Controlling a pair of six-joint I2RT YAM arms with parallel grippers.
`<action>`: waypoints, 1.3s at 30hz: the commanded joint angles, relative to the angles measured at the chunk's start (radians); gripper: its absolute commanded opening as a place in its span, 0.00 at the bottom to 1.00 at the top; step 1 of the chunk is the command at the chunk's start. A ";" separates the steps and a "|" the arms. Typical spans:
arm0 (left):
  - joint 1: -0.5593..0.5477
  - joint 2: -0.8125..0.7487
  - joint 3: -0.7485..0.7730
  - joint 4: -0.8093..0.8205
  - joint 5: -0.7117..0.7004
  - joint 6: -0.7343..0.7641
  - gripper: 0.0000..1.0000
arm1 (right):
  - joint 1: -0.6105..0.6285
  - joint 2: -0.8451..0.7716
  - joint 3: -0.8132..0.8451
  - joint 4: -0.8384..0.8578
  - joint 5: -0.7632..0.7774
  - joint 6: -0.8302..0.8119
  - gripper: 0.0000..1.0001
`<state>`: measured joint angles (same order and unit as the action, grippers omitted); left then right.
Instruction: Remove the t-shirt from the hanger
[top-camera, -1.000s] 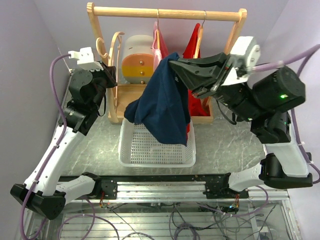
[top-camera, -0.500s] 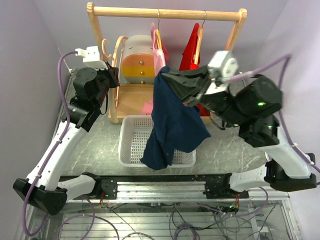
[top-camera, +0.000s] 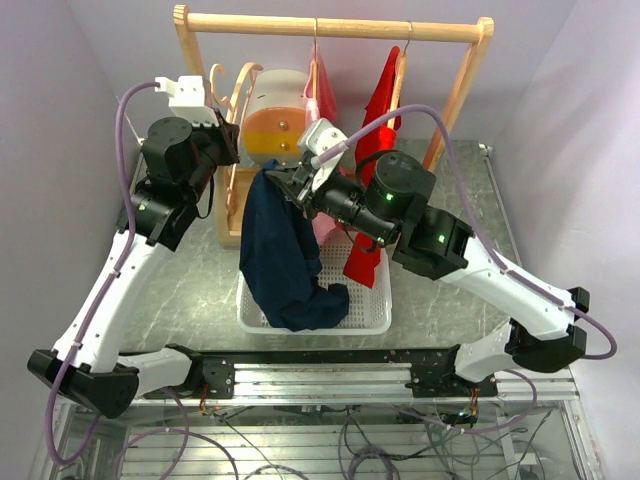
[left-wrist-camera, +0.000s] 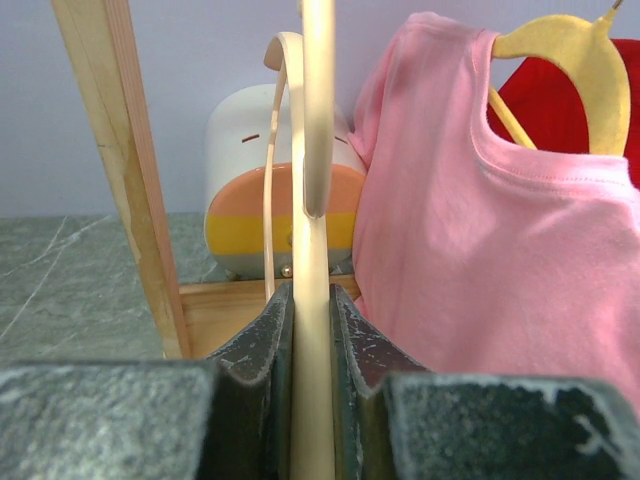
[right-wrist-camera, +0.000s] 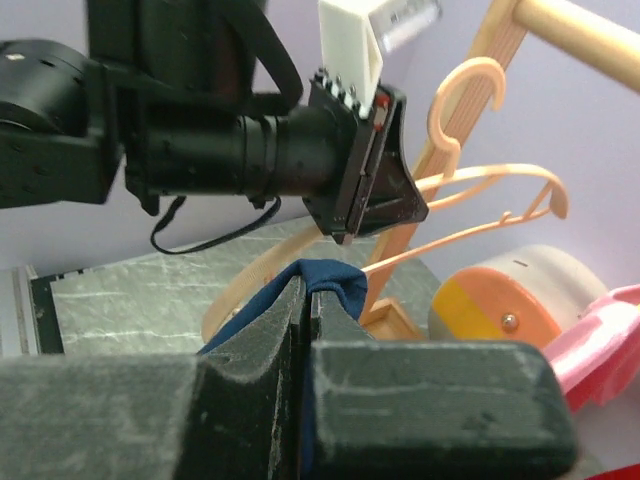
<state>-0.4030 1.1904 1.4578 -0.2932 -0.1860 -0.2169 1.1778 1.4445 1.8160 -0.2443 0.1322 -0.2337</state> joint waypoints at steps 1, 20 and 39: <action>0.001 0.022 0.054 -0.004 0.028 0.018 0.07 | -0.098 -0.049 -0.100 0.088 -0.115 0.122 0.00; 0.001 0.087 0.148 -0.037 -0.029 0.055 0.07 | -0.147 -0.259 -0.806 0.142 -0.241 0.424 0.53; 0.010 0.220 0.360 0.047 -0.098 0.076 0.07 | -0.085 -0.380 -0.868 0.153 -0.268 0.427 0.58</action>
<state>-0.3996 1.3895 1.7561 -0.3283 -0.2325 -0.1459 1.0870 1.0630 0.9619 -0.1196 -0.1162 0.1848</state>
